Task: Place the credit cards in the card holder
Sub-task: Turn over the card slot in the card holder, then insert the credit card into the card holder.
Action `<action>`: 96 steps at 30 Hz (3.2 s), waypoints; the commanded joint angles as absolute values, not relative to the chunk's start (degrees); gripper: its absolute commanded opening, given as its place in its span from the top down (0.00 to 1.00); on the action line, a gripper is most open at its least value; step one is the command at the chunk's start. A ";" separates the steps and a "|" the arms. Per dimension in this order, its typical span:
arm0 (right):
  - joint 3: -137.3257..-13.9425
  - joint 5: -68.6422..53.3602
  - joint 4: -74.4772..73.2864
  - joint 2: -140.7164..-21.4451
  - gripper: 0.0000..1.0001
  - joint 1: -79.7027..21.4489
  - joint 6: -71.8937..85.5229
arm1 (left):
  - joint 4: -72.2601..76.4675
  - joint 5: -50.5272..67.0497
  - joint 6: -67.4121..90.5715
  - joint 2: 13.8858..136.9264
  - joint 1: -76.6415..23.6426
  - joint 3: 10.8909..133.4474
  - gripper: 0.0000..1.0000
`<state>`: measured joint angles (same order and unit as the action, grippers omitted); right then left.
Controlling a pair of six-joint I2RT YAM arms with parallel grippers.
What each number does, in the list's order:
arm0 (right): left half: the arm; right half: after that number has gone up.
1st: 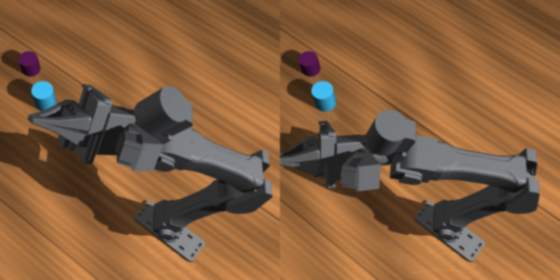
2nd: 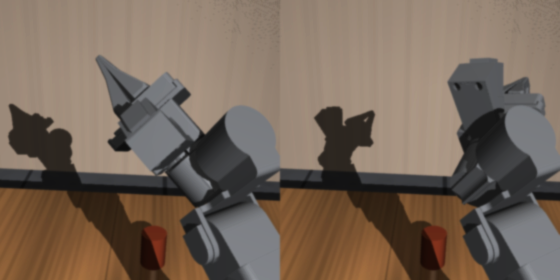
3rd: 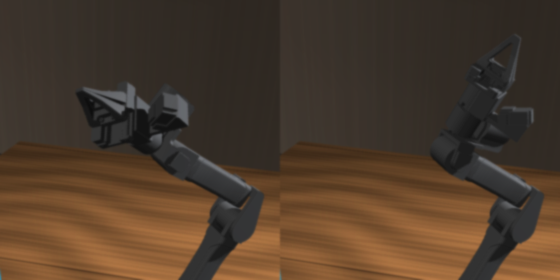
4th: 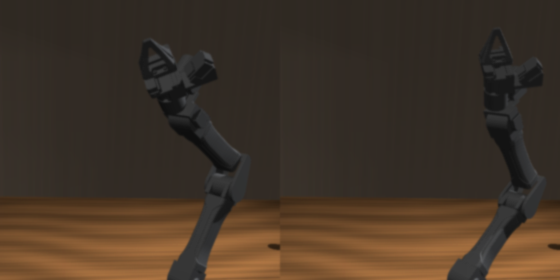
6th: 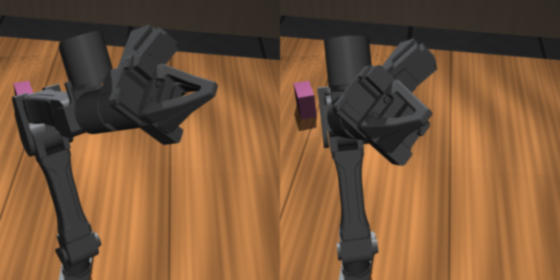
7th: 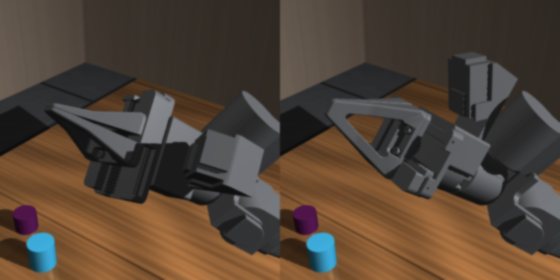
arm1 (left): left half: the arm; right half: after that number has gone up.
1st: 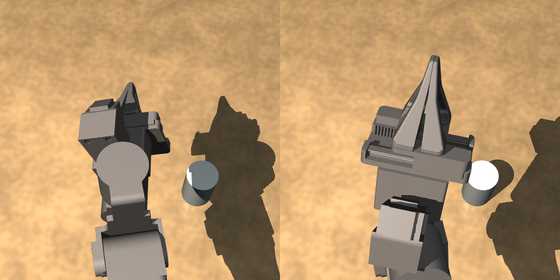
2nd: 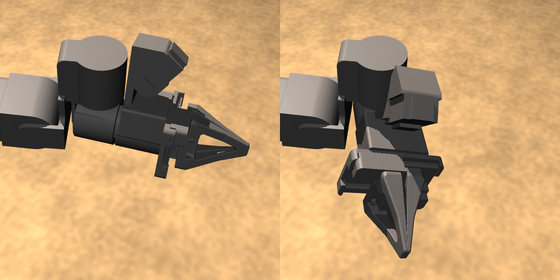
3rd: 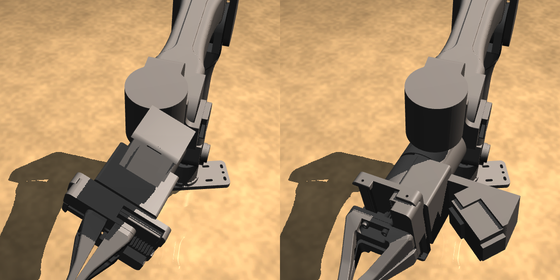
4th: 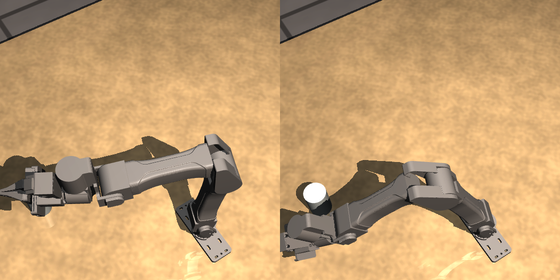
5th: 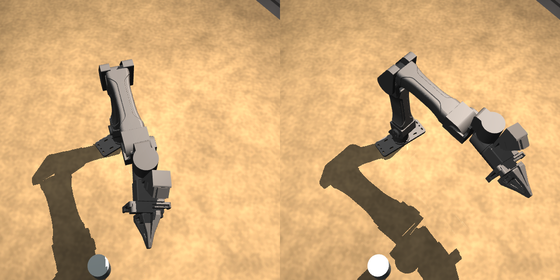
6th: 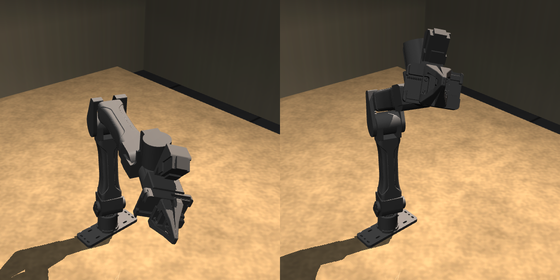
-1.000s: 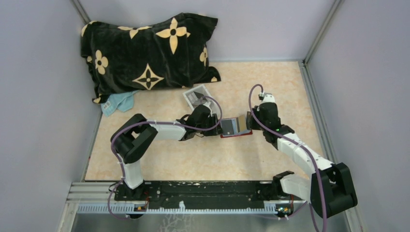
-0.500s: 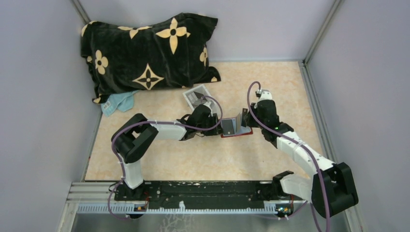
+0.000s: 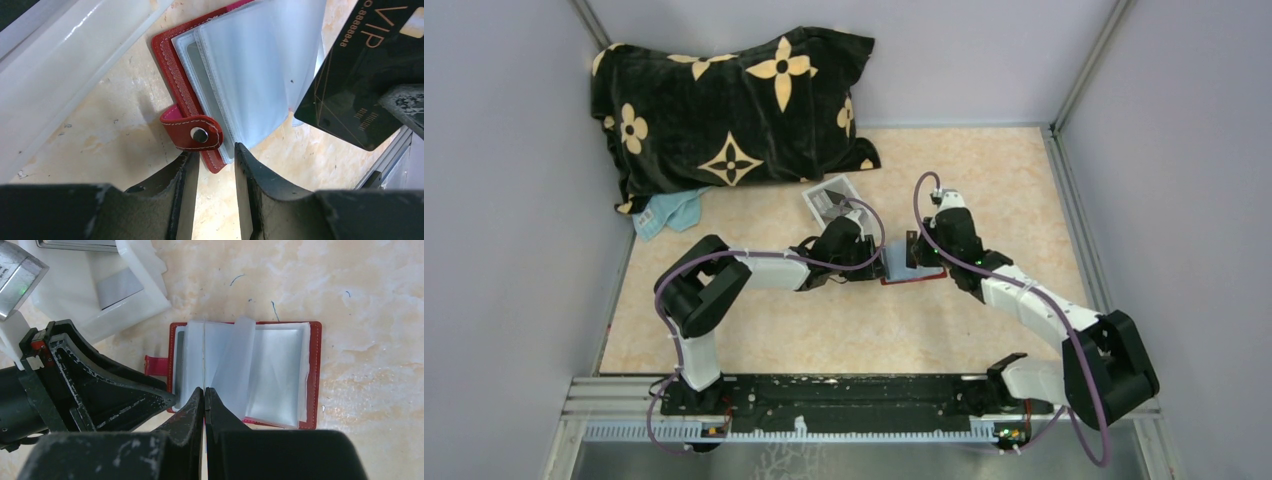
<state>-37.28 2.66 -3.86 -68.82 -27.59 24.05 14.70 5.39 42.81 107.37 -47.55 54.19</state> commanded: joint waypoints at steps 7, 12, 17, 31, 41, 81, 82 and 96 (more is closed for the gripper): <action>-38.70 5.08 -0.37 -69.94 1.00 -28.34 24.11 | 7.82 1.56 41.04 106.96 -47.82 51.78 0.61; -38.71 7.52 -1.52 -69.87 1.00 -28.30 23.63 | 6.33 0.23 40.19 104.55 -47.87 52.08 0.61; -39.30 6.12 -1.95 -69.67 1.00 -28.30 22.80 | 5.10 0.00 39.46 104.99 -47.90 53.42 0.60; -40.37 3.80 -3.55 -70.18 1.00 -26.51 22.24 | 5.15 4.32 35.93 104.57 -47.89 57.91 0.60; -38.38 -1.29 -1.67 -70.48 1.00 -21.07 21.81 | 2.15 5.18 34.21 108.69 -47.90 62.56 0.60; -31.47 -15.87 9.67 -77.21 1.00 -14.46 26.50 | -1.63 -0.34 33.89 111.64 -46.97 60.03 0.62; -31.28 -16.01 9.93 -77.17 1.00 -14.29 26.60 | -1.66 -0.43 33.72 111.69 -47.02 60.03 0.62; -29.95 -17.17 10.65 -79.81 1.00 -13.07 27.74 | -2.01 -1.15 33.21 112.36 -46.66 59.59 0.62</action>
<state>-31.38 -16.38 8.75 -78.67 -13.67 27.22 3.66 2.39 35.68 108.84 -47.35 61.28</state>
